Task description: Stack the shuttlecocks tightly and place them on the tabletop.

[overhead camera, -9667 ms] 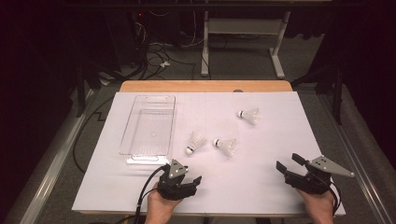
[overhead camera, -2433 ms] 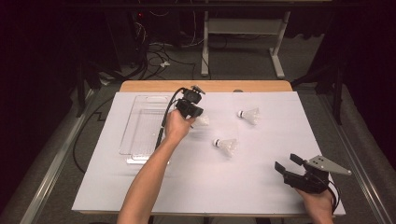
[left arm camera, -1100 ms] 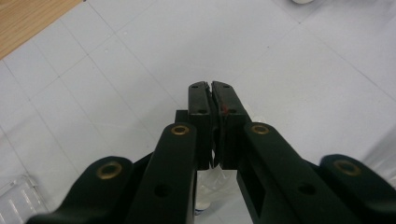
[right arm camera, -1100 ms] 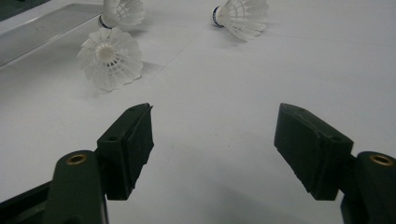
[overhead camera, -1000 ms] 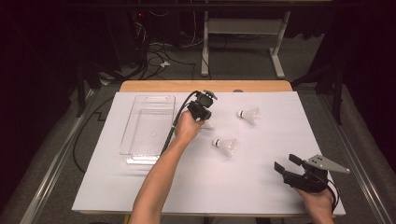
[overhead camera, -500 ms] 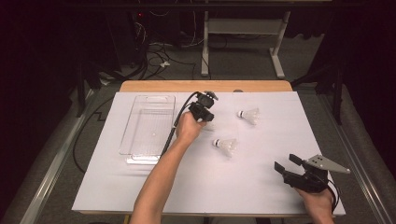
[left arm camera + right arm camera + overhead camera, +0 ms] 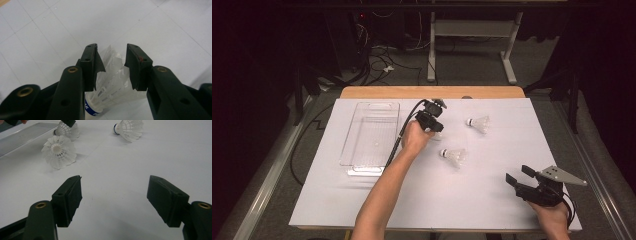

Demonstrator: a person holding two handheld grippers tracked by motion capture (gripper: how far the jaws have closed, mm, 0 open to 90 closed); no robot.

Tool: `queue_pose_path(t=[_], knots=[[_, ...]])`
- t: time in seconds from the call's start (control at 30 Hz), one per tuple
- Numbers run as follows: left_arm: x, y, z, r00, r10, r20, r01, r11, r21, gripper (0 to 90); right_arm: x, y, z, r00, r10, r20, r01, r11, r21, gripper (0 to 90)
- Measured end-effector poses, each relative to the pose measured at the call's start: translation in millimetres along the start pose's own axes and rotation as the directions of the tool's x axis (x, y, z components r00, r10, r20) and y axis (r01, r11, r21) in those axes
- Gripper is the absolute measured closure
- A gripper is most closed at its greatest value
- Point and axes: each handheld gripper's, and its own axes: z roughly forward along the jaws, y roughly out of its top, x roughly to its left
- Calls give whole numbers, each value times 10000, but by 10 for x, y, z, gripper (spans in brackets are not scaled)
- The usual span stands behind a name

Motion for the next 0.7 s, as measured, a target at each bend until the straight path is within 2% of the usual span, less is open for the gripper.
queue_pose_path(t=[0.27, 0.7], knots=[[-8, 0, 18, 10000, -84, 43, 83, 9999, 115, 564, 0, 0, 2, 10000, 8, 1, -8, 10000, 19, 284], [-22, 0, 27, 9996, -183, 199, 179, 9996, 208, 547, 0, -1, 0, 10000, 16, -6, -16, 10000, 11, 283]])
